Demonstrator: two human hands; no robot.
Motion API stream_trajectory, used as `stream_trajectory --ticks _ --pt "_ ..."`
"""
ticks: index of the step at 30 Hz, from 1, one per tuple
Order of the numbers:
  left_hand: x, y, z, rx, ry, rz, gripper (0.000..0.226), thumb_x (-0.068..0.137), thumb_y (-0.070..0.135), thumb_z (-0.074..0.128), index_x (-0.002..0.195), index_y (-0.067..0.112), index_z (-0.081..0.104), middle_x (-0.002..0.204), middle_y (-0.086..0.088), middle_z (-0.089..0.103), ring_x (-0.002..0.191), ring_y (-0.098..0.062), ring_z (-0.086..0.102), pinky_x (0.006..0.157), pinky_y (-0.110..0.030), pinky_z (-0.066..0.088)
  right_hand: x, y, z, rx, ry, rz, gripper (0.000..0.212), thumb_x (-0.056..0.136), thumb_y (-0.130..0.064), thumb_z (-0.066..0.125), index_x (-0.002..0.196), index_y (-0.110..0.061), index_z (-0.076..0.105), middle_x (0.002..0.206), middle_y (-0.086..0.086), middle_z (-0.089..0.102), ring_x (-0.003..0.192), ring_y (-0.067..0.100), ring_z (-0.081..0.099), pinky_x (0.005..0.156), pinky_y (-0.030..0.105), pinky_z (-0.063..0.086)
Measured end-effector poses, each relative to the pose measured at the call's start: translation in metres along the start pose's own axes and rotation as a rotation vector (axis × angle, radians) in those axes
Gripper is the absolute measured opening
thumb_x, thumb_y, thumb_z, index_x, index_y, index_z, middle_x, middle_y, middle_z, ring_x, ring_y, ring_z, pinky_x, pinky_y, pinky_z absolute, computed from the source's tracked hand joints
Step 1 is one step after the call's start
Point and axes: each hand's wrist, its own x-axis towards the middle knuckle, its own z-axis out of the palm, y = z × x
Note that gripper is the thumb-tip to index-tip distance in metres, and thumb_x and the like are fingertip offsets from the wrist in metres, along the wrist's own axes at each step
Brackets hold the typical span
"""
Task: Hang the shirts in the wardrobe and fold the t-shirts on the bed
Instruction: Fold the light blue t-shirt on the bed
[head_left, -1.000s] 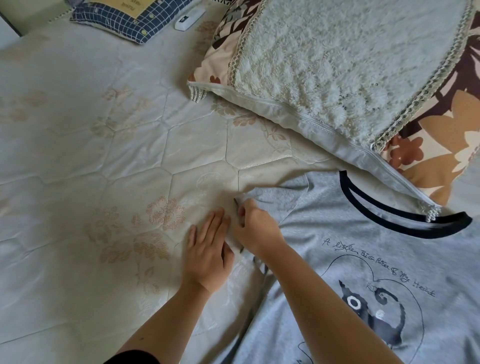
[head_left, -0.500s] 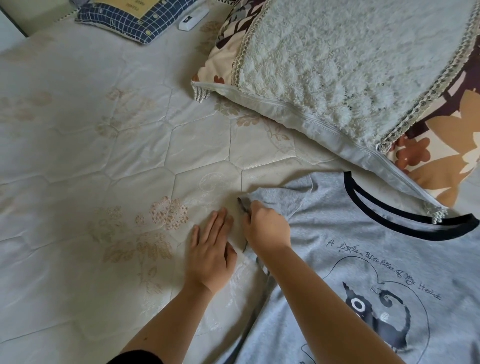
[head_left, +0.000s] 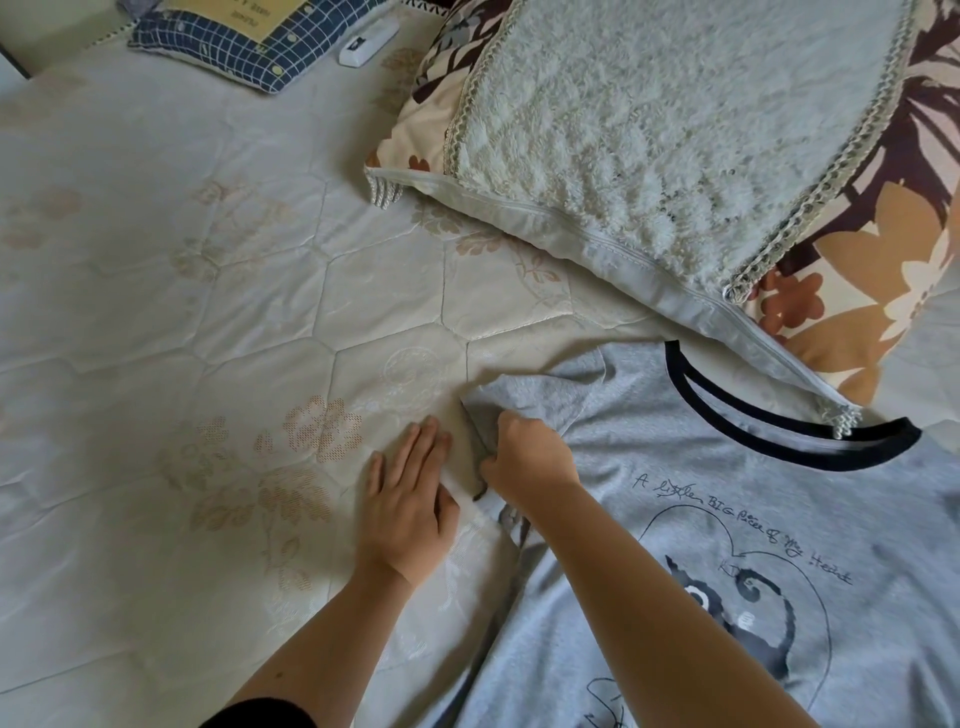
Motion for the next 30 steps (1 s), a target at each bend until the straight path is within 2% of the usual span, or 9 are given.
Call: stream_trajectory --ticks 5,8,11,14,18,23,26,28,30 --pt "0.000 -0.001 0.001 -0.005 0.019 0.018 0.057 0.080 0.026 0.034 0.136 0.018 0.048 0.145 0.000 0.043 0.136 -0.013 0.031 0.106 -0.042 0.025 -0.008 -0.001 -0.006 0.158 0.110 -0.052 0.007 0.085 -0.015 0.049 0.086 -0.011 0.043 0.074 0.002 0.048 0.070 0.020 0.048 0.048 0.021 0.031" --pt "-0.001 -0.002 0.002 -0.005 0.028 0.026 0.055 0.081 0.027 0.035 0.135 0.018 0.044 0.144 -0.001 0.045 0.135 -0.014 0.032 0.106 -0.042 0.025 -0.014 -0.005 -0.005 0.104 0.024 -0.068 0.012 0.089 -0.023 0.047 0.087 -0.012 0.043 0.068 -0.003 0.043 0.070 0.018 0.047 0.050 0.021 0.034" --pt "-0.001 -0.001 0.002 -0.002 0.038 0.022 0.056 0.081 0.026 0.035 0.134 0.016 0.050 0.145 -0.001 0.044 0.135 -0.013 0.032 0.106 -0.042 0.026 -0.015 -0.003 0.002 0.006 -0.069 -0.029 0.013 0.090 -0.024 0.048 0.091 -0.013 0.042 0.072 -0.001 0.043 0.078 0.019 0.049 0.065 0.026 0.042" --pt "0.001 -0.001 0.003 0.004 0.025 0.019 0.057 0.081 0.026 0.034 0.134 0.015 0.051 0.145 -0.001 0.043 0.136 -0.013 0.031 0.106 -0.042 0.026 -0.013 -0.005 0.004 -0.076 -0.060 -0.012 0.023 0.093 -0.028 0.048 0.105 -0.008 0.052 0.085 0.003 0.050 0.081 0.019 0.051 0.068 0.028 0.041" --pt "0.000 -0.003 0.004 -0.005 0.025 0.023 0.056 0.081 0.028 0.035 0.136 0.018 0.045 0.145 -0.001 0.043 0.136 -0.013 0.030 0.106 -0.042 0.024 -0.008 -0.015 0.010 -0.203 0.012 -0.012 0.043 0.091 -0.045 0.050 0.114 -0.009 0.045 0.102 0.004 0.062 0.092 0.022 0.061 0.064 0.029 0.039" --pt "0.000 -0.002 0.004 -0.024 0.034 0.014 0.057 0.078 0.026 0.035 0.135 0.021 0.039 0.145 -0.001 0.044 0.135 -0.013 0.031 0.106 -0.042 0.024 0.002 -0.020 0.013 -0.183 0.048 0.031 0.021 0.097 -0.016 0.040 0.112 -0.006 0.051 0.103 0.007 0.064 0.095 0.024 0.063 0.064 0.028 0.040" --pt "0.000 -0.002 0.004 -0.034 0.036 0.019 0.057 0.079 0.025 0.034 0.135 0.021 0.037 0.144 -0.001 0.045 0.135 -0.013 0.031 0.106 -0.042 0.025 0.010 -0.018 0.012 -0.033 0.176 0.010 0.021 0.100 -0.021 0.039 0.111 -0.005 0.047 0.086 0.008 0.061 0.079 0.026 0.060 0.056 0.027 0.039" --pt "0.000 -0.002 0.003 -0.032 0.043 0.022 0.056 0.080 0.025 0.034 0.135 0.020 0.041 0.144 -0.002 0.046 0.135 -0.013 0.033 0.105 -0.042 0.026 0.012 -0.015 0.013 0.038 0.208 -0.016 0.020 0.099 -0.020 0.037 0.108 -0.005 0.046 0.073 0.006 0.053 0.068 0.024 0.051 0.051 0.028 0.036" --pt "0.000 -0.001 0.003 -0.023 0.048 0.024 0.056 0.081 0.026 0.034 0.134 0.017 0.048 0.143 -0.002 0.047 0.134 -0.014 0.034 0.104 -0.042 0.027 0.008 -0.011 0.015 0.069 0.141 -0.077 0.022 0.099 -0.019 0.036 0.104 -0.003 0.051 0.082 0.010 0.057 0.071 0.022 0.048 0.062 0.032 0.042"
